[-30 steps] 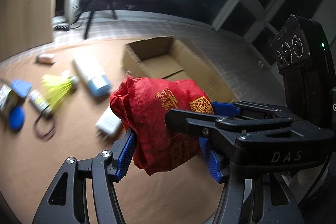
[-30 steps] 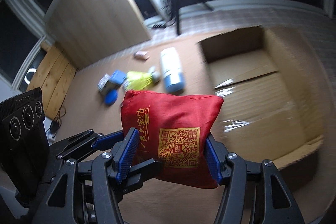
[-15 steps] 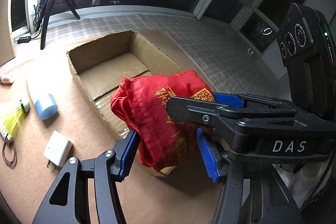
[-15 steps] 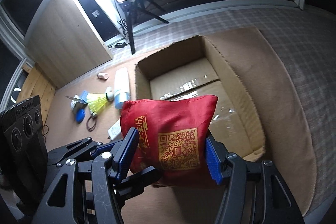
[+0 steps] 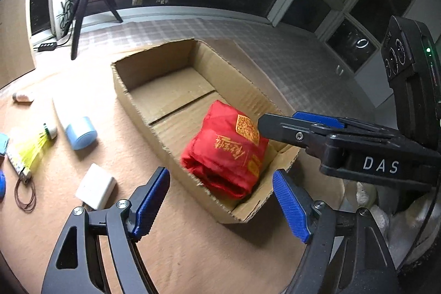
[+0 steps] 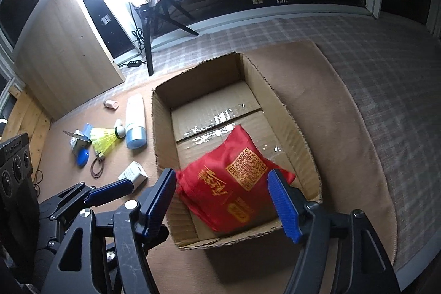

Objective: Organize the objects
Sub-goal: 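Carry the red bag with both tools and release it into the cardboard box, then reach the right tool to the yellow card and grasp it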

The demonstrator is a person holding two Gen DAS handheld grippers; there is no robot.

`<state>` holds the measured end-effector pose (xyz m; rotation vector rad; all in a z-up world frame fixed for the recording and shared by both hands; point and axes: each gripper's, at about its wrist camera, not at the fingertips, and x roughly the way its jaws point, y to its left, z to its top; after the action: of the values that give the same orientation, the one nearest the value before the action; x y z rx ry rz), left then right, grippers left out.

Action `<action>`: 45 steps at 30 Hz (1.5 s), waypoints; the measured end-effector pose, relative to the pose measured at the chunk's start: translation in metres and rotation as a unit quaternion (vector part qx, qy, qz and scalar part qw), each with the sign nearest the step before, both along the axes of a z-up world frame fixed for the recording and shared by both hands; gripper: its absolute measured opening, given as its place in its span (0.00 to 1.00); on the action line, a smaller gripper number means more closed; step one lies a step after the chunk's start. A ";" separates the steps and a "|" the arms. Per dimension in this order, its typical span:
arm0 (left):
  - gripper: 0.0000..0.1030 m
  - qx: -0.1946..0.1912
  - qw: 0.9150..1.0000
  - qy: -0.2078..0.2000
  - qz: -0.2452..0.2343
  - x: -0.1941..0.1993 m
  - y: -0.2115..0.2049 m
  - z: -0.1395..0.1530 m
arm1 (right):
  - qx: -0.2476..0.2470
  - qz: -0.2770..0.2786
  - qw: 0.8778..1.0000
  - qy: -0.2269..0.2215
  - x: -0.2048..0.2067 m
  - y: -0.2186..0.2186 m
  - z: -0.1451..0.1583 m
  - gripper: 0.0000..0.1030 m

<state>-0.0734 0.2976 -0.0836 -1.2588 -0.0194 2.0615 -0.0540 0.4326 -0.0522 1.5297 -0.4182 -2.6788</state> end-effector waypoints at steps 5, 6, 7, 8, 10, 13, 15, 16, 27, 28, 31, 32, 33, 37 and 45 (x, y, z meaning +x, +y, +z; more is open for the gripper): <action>0.78 -0.002 1.000 0.000 0.017 0.005 -0.030 0.003 | -0.009 0.009 1.000 0.008 0.001 -0.017 0.005 0.64; 0.78 -0.002 1.000 0.000 0.021 0.006 -0.037 0.003 | -0.009 0.012 1.000 0.009 0.001 -0.021 0.006 0.64; 0.78 -0.003 1.000 0.000 0.026 0.006 -0.044 0.003 | -0.010 0.016 1.000 0.011 0.000 -0.027 0.007 0.64; 0.78 -0.004 0.999 0.000 0.033 0.007 -0.054 0.003 | -0.012 0.019 1.000 0.012 0.000 -0.031 0.008 0.64; 0.78 -0.007 0.999 0.000 0.044 0.009 -0.071 0.002 | -0.018 0.028 0.999 0.016 -0.001 -0.042 0.010 0.64; 0.78 -0.011 0.998 -0.003 0.065 0.012 -0.102 -0.001 | -0.019 0.045 0.999 0.018 -0.003 -0.062 0.011 0.64; 0.78 -0.015 0.997 -0.006 0.080 0.013 -0.121 -0.004 | -0.018 0.058 0.998 0.019 -0.005 -0.077 0.012 0.64; 0.78 -0.016 0.996 -0.008 0.088 0.014 -0.130 -0.006 | -0.018 0.068 0.997 0.019 -0.006 -0.087 0.012 0.64; 0.78 -0.024 0.983 -0.028 0.182 0.030 -0.255 -0.018 | -0.004 0.152 0.988 0.035 -0.022 -0.188 0.008 0.64; 0.78 -0.025 0.981 -0.028 0.191 0.031 -0.265 -0.018 | -0.002 0.163 0.986 0.038 -0.026 -0.201 0.007 0.64; 0.78 -0.027 0.977 -0.027 0.212 0.034 -0.292 -0.017 | 0.005 0.190 0.981 0.047 -0.036 -0.233 0.004 0.63; 0.78 -0.029 0.975 -0.026 0.218 0.035 -0.301 -0.017 | 0.008 0.197 0.979 0.051 -0.039 -0.242 0.003 0.63; 0.78 -0.031 0.974 -0.027 0.224 0.036 -0.307 -0.017 | 0.013 0.207 0.977 0.056 -0.043 -0.253 0.002 0.63; 0.78 -0.033 0.969 -0.031 0.245 0.042 -0.337 -0.018 | 0.033 0.247 0.966 0.073 -0.061 -0.294 -0.003 0.56; 0.78 -0.033 0.959 -0.045 0.278 0.050 -0.391 -0.027 | 0.046 0.269 0.960 0.056 -0.110 -0.345 -0.021 0.44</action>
<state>-0.0231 -0.0933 -0.1101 -1.5127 -0.3907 2.4864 -0.1638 0.0873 -0.0731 1.2655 0.1211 -2.3554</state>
